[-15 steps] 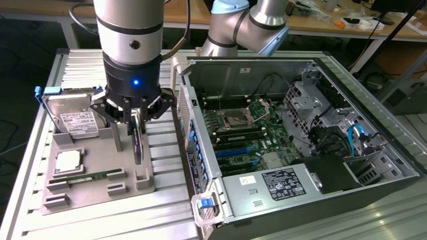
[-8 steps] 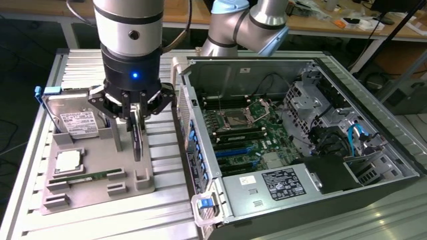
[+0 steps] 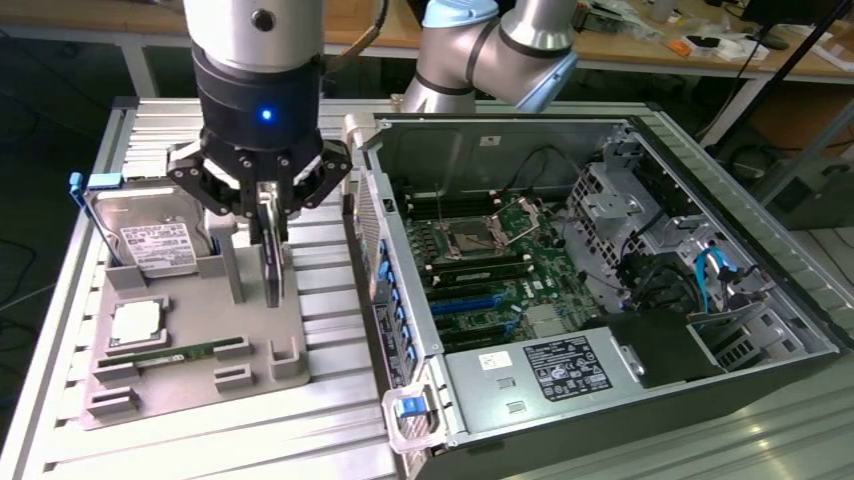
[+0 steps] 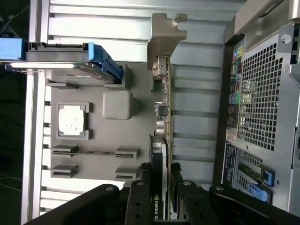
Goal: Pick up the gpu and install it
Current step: 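Pick up the gpu and move the gpu toward the slot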
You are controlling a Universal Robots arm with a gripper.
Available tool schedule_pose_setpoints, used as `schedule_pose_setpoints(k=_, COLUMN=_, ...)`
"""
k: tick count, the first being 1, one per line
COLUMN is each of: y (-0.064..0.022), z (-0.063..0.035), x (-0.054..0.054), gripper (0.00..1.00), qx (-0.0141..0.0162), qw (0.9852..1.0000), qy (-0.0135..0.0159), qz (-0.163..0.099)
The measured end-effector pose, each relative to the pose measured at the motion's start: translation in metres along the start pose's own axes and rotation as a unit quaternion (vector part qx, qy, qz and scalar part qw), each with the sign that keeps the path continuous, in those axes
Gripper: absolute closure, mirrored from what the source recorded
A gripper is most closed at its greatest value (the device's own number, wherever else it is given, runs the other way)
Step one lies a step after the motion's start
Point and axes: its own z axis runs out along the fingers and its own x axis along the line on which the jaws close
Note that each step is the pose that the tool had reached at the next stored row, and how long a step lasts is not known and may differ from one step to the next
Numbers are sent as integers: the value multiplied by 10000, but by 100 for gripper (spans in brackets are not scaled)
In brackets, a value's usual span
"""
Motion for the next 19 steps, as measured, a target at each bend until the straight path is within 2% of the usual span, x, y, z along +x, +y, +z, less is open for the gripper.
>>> schedule_pose_setpoints(k=1, y=2, z=-63, x=3, gripper=73, qx=0, qw=10000, qy=1, qz=4)
schedule_pose_setpoints(k=6, y=7, z=-251, x=12, gripper=73, qx=-2, qw=10000, qy=-1, qz=50)
schedule_pose_setpoints(k=13, y=13, z=-439, x=20, gripper=73, qx=-4, qw=9999, qy=-2, qz=102)
schedule_pose_setpoints(k=19, y=15, z=-495, x=23, gripper=73, qx=-5, qw=9999, qy=-3, qz=127)
